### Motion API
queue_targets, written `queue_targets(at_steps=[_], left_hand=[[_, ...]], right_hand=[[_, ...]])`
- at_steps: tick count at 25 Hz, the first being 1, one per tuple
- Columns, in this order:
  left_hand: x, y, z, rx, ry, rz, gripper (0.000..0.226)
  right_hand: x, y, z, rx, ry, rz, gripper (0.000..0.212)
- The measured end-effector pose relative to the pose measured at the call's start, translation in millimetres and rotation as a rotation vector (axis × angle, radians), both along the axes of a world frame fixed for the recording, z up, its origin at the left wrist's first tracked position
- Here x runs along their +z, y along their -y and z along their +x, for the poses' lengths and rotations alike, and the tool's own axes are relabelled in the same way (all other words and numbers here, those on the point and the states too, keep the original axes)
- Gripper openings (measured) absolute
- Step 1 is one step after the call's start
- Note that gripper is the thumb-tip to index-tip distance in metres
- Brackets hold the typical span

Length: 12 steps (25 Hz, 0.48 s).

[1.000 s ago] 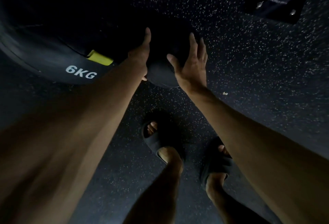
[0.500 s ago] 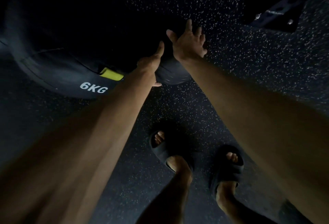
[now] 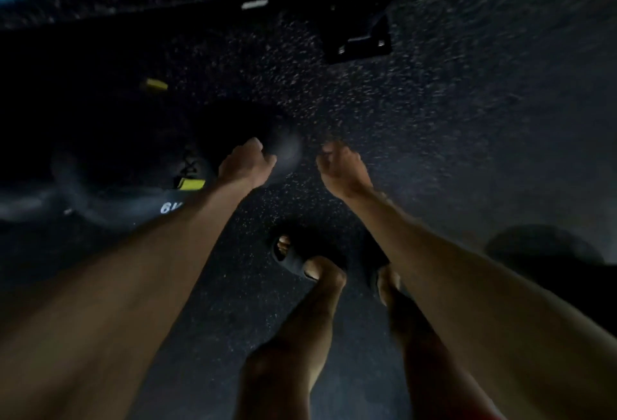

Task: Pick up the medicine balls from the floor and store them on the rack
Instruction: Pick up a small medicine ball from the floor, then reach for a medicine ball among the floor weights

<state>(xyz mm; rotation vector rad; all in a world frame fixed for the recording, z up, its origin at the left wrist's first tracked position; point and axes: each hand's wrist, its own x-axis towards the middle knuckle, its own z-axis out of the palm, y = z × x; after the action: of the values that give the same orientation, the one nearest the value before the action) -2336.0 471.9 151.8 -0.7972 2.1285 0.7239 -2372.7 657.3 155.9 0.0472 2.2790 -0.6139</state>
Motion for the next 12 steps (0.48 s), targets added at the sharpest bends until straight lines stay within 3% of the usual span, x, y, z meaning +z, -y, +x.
queue_targets(at_steps=[5,12], left_hand=[[146,-85,-2,-0.437,-0.120,0.063,0.036],[313,-202,78,-0.911,-0.166,0.129,0.037]], right_hand=[[143,-86,68,-0.133,0.086,0.052,0.030],[305,-173,203,-0.458,0.131,0.123,0.035]])
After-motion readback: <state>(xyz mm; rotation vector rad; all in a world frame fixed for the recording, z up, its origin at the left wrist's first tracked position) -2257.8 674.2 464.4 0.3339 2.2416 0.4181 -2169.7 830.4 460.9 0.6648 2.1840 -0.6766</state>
